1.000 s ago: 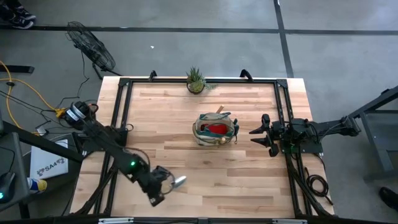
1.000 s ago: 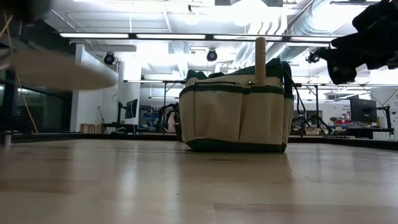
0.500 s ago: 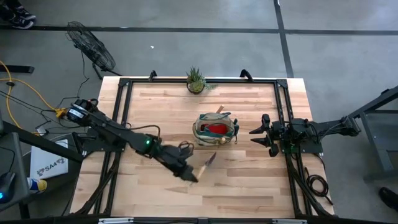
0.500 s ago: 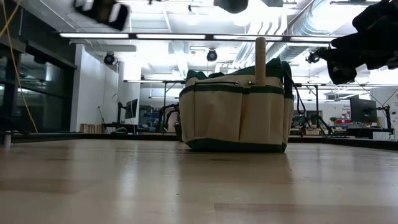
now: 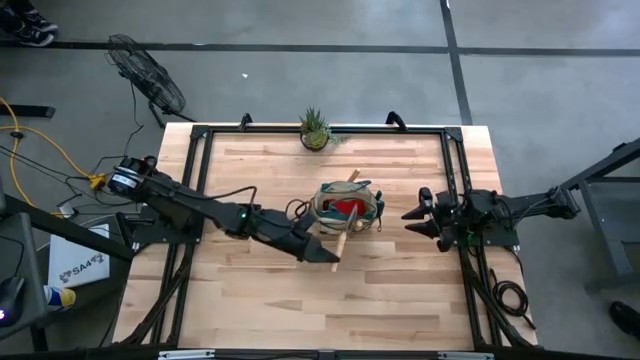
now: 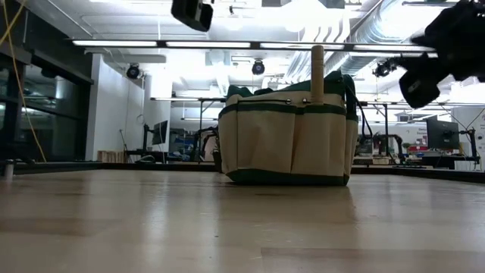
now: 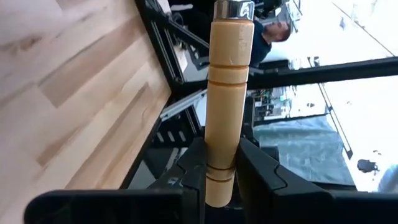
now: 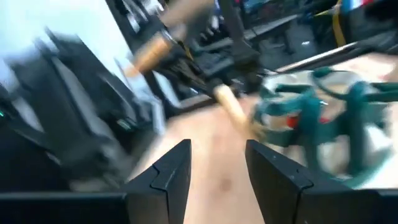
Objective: Pick & Place Garden tools in Gardening bag
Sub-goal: Put the light brown trowel into the light brown gardening bag
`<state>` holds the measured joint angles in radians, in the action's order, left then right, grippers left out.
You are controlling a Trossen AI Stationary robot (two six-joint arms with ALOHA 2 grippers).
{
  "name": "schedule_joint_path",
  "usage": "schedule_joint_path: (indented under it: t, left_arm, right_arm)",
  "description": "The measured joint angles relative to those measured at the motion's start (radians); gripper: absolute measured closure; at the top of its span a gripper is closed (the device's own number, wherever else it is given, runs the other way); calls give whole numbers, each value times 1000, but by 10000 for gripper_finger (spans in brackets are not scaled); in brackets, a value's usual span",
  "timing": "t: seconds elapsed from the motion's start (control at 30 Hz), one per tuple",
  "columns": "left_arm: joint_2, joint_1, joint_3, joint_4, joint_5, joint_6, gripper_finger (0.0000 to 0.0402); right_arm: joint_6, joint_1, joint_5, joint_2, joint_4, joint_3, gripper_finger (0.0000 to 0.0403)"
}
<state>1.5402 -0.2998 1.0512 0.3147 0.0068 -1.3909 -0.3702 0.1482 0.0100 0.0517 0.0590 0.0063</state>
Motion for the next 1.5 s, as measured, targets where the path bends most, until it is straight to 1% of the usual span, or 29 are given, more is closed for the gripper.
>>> schedule_joint_path:
  t: [0.1, 0.13, 0.27, 0.37, 0.43, 0.57, 0.67, 0.73, 0.83, 0.93, 1.03, 1.1, 1.2, 1.33, 1.4, 1.5]
  left_arm:
    - [0, 14, 0, 2, -16, 7, 348]
    - [0, 14, 0, 11, -26, 7, 348]
    - [0, 34, 0, 72, -44, 44, 348]
    - [0, 53, 0, 120, -55, 59, 348]
    - [0, 67, 0, 157, -63, 68, 349]
    - [2, 102, 0, 219, -65, 85, 349]
    - [23, 132, -1, 287, -35, 86, 348]
    - [48, 150, -1, 360, 2, 82, 348]
    - [80, 165, -1, 426, 36, 55, 348]
    - [119, 165, -1, 502, 31, 41, 349]
    - [139, 164, -1, 607, 20, 40, 349]
    - [142, 162, 0, 628, 6, 47, 349]
    - [144, 162, 0, 632, -26, 63, 349]
    - [144, 162, 0, 693, -62, 78, 349]
    - [143, 162, 0, 696, -85, 83, 349]
    - [144, 162, 0, 713, -113, 98, 349]
  right_arm:
    - [-162, 0, 17, 0, 43, 0, 258]
    - [-190, 0, 19, 0, 46, 0, 258]
    - [-147, 8, 45, 0, 81, 3, 259]
    - [-90, 36, -11, 17, 74, 40, 259]
    - [-20, 61, -67, 35, 83, 86, 259]
    - [160, 111, -192, 124, 76, 182, 259]
    - [300, 145, -292, 223, 85, 269, 259]
    - [409, 165, -341, 303, 85, 326, 259]
    - [561, 189, -401, 427, 77, 414, 259]
    - [710, 213, -467, 544, 80, 496, 259]
    - [838, 244, -571, 646, 78, 572, 259]
    - [928, 270, -633, 709, 80, 614, 259]
    - [1095, 307, -735, 794, 86, 656, 259]
    - [1255, 332, -881, 879, 133, 677, 259]
    - [1335, 338, -918, 912, 188, 677, 259]
    - [1438, 339, -926, 956, 294, 677, 259]
